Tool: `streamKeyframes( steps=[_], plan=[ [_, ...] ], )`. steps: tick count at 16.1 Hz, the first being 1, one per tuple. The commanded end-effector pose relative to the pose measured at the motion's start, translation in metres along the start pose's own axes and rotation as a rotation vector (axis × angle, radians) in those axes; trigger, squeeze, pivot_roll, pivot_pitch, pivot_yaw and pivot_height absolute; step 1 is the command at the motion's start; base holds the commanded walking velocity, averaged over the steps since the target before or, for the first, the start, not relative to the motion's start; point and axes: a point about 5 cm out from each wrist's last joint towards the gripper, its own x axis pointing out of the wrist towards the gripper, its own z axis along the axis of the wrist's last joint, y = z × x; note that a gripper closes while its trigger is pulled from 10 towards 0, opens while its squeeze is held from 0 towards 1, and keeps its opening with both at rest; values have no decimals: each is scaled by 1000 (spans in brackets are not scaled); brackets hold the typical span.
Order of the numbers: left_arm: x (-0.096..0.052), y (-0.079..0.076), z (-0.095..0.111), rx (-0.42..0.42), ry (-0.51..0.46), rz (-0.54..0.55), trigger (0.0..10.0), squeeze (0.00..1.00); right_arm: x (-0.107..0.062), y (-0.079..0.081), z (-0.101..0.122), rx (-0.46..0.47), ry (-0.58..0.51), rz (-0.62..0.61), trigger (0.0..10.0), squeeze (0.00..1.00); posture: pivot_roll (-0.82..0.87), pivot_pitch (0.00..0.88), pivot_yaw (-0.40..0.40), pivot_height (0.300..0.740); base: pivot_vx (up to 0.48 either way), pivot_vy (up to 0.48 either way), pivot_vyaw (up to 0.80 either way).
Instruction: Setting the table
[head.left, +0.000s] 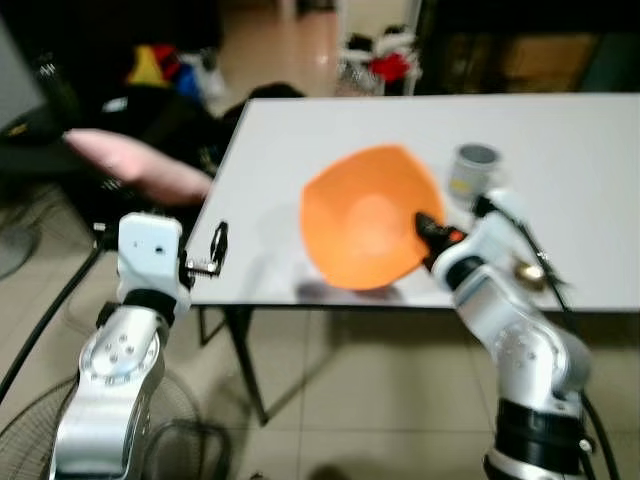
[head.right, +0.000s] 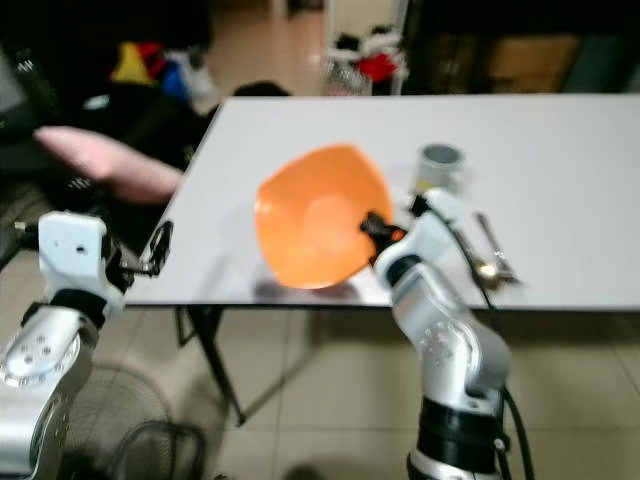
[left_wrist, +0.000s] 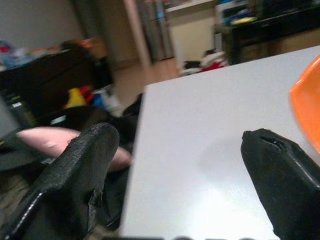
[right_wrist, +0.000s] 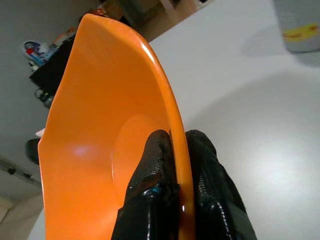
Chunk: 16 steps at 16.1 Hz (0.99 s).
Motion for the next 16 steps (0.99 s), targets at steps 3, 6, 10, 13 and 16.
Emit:
streamKeyframes(
  steps=[3,6,10,13,16],
  plan=[
    [-1,-2,1,0,-3,-17,10000,0,11,14,7,42,0,87,10000,0,-112,0,58,740,308,0,-490],
    [-4,-1,1,8,3,-20,10000,0,26,26,10,70,50,161,10000,0,-103,0,55,740,310,0,0],
    [-9,-1,-2,6,17,-11,10000,0,32,36,13,56,111,248,10000,0,-97,0,54,740,312,0,0],
    [-11,-1,-3,3,21,-12,10000,0,35,39,16,51,117,261,10000,0,-93,0,44,740,314,0,0],
    [-12,-1,-3,0,22,-11,10000,0,36,40,17,47,127,272,10000,0,-94,0,43,740,311,0,0]
  ],
)
